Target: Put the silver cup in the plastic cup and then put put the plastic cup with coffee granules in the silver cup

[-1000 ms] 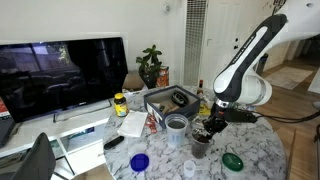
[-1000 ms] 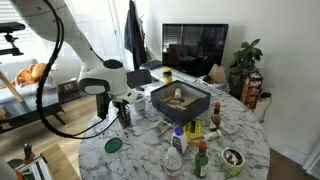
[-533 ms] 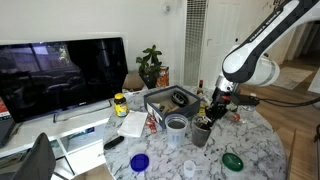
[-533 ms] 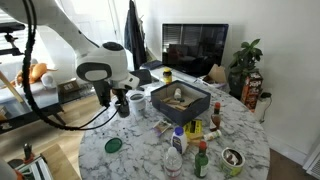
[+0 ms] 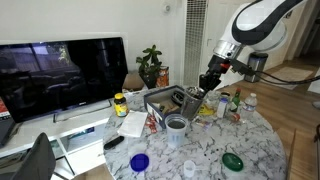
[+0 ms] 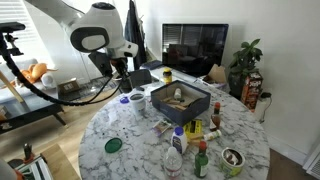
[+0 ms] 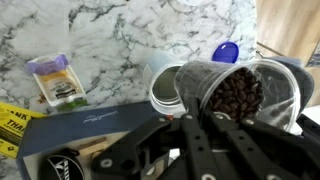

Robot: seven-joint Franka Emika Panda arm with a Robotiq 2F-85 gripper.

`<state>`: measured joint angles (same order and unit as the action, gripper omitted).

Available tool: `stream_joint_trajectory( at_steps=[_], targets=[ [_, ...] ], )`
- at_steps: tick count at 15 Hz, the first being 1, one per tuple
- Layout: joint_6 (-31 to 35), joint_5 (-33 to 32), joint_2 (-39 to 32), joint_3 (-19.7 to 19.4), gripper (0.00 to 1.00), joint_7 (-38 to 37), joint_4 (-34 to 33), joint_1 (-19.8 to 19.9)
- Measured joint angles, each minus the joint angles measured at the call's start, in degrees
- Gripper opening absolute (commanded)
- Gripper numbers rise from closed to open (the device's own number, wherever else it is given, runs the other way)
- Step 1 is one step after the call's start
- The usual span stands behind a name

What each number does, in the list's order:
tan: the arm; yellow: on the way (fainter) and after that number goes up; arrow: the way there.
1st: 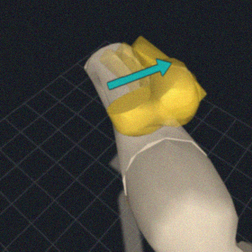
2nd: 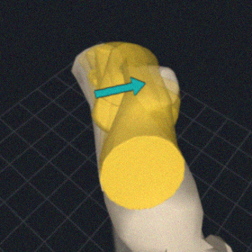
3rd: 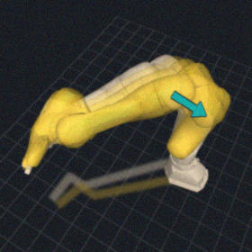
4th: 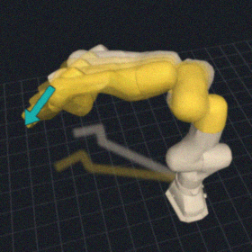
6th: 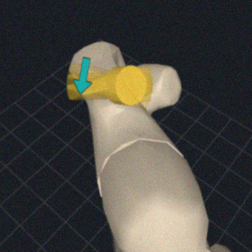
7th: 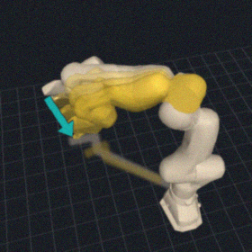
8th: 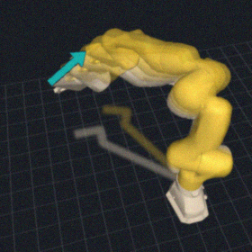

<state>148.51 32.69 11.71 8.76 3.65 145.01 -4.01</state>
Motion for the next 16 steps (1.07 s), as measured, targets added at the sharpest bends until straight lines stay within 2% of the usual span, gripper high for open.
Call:
stream_joint_trajectory(
  at_steps=[3,10,16],
  targets=[
    [1.2,-0.2,-2.4,-0.1,0.01,-0.2,-1.7,-1.6],
    [12.3,-0.9,-13.0,-0.4,0.01,-1.3,-4.9,-2.1],
    [13.7,-0.9,-19.3,-0.4,0.01,-3.4,-8.2,-2.1]
  ],
)
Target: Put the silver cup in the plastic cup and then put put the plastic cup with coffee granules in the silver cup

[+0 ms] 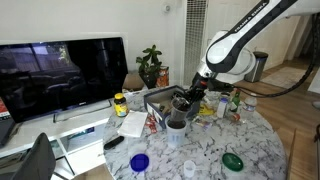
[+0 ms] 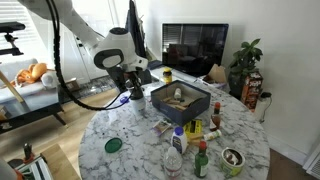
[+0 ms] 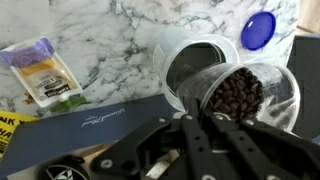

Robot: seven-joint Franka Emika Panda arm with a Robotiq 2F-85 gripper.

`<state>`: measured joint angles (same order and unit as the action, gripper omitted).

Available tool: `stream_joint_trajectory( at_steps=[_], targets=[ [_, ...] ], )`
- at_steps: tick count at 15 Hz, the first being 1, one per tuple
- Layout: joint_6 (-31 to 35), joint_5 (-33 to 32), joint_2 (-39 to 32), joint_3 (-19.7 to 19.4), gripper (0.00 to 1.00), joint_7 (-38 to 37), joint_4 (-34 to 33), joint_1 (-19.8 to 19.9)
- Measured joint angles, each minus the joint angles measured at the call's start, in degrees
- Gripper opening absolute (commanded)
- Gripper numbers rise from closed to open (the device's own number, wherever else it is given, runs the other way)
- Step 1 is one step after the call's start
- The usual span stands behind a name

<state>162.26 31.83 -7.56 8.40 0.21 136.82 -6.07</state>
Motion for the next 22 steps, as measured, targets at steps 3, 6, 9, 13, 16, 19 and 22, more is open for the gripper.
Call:
stream_joint_trajectory(
  at_steps=[3,6,9,13,16,19,22],
  targets=[
    [0.2,0.0,-2.6,0.0,0.37,-0.9,-1.1,0.0],
    [0.2,0.0,-4.1,0.3,0.59,-1.9,-2.4,0.0],
    [0.2,-0.1,-4.5,0.4,0.81,-2.7,-3.2,0.0],
    [0.0,-3.1,-3.4,0.3,1.00,-6.9,-3.3,-0.1],
    [-5.3,-8.5,-0.8,-0.4,1.00,-12.6,-2.8,-0.3],
    [-13.0,-9.6,2.7,-0.4,1.00,-13.7,-2.4,-0.4],
    [-14.1,-9.7,4.3,-0.4,1.00,-13.7,-1.5,-0.4]
  ],
)
